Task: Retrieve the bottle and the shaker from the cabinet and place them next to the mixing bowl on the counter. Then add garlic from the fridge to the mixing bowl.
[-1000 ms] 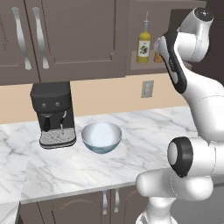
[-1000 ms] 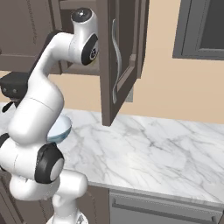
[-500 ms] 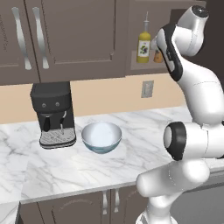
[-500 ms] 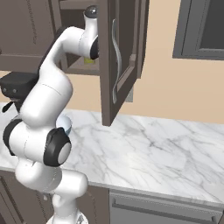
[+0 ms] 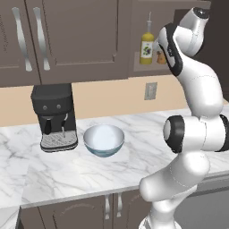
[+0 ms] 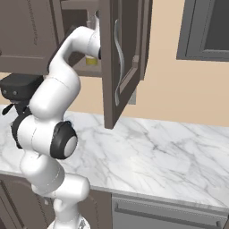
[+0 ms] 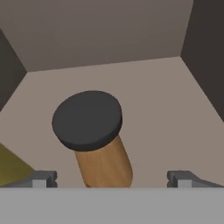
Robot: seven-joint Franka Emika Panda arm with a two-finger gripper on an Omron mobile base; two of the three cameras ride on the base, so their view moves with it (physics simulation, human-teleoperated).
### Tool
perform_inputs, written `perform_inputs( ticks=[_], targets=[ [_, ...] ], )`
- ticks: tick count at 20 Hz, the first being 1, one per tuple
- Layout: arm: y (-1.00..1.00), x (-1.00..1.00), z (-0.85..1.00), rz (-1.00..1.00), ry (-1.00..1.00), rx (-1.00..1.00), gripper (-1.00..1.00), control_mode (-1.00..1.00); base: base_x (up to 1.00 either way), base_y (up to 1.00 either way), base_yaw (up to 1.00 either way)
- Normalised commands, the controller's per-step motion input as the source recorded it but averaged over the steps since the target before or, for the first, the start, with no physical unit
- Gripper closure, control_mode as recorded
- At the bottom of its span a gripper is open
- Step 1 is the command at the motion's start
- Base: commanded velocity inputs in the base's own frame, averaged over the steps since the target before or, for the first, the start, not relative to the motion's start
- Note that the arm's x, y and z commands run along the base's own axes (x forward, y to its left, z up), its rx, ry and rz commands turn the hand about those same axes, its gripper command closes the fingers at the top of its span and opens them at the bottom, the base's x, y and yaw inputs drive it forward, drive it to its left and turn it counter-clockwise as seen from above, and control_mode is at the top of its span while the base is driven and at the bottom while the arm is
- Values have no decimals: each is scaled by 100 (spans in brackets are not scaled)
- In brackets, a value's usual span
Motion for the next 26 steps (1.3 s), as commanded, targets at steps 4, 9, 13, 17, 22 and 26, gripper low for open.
perform_inputs(
  ticks=[4,9,13,17,22,26],
  targets=[
    [0,7,-9,5,0,0,-100,-100,0,0,0],
    [0,0,-19,3,0,0,-100,-100,0,0,0],
    [0,0,-13,3,0,0,-100,-100,0,0,0],
    [3,0,-6,5,-1,0,-100,-100,0,0,0],
    [1,0,-1,10,-1,0,-100,-100,0,0,0],
    [0,7,0,12,0,0,-100,-100,0,0,0]
  ],
)
